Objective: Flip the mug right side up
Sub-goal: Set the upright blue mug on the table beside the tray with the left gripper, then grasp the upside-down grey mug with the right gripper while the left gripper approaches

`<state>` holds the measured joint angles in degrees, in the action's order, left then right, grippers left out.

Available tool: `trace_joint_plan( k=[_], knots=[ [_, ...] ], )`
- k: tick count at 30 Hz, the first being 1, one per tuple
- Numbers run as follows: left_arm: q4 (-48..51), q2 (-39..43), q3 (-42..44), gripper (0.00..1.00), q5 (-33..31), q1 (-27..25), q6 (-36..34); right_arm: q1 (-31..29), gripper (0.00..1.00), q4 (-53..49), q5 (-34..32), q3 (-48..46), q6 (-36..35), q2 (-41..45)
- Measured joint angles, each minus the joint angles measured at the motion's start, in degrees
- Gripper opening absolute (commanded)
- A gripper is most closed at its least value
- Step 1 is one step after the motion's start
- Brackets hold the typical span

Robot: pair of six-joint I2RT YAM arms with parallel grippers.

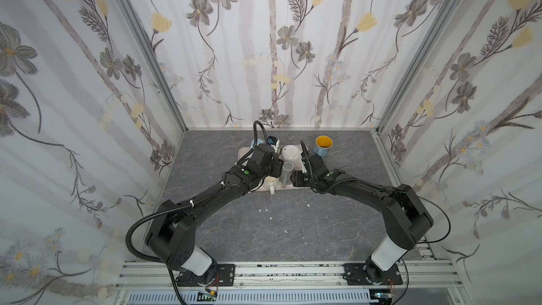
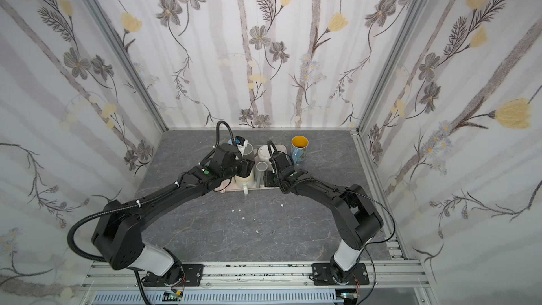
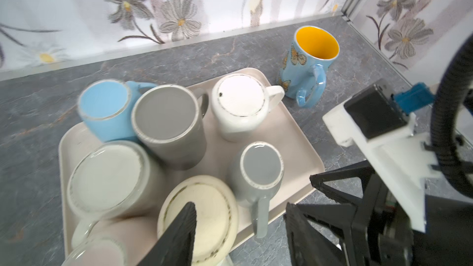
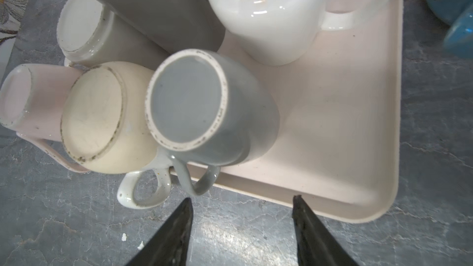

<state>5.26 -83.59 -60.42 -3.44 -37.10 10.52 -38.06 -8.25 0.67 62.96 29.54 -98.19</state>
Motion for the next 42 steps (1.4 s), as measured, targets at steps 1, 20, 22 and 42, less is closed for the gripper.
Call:
trace_joint_plan(
  k=[1,20,22,42],
  knots=[
    [-0.66,2.45,2.71,0.54,-0.66,0.37,0.68,-0.55,0.62,-0.24,-0.15,0.98,-0.02,-0.83],
    [-5.62,21.05,23.15,0.54,-2.34,1.57,11.10,-2.10,0.35,-9.42,-8.09,14.56,-2.69,-12.13],
    [-6.12,20.31,23.91,0.54,-0.70,1.57,12.20,-1.99,0.29,-11.02,-8.72,14.88,-3.93,-12.22],
    [-9.14,18.34,23.47,0.54,2.12,-3.43,14.88,-0.98,0.00,-15.17,-13.29,13.97,-13.75,-10.08]
  ],
)
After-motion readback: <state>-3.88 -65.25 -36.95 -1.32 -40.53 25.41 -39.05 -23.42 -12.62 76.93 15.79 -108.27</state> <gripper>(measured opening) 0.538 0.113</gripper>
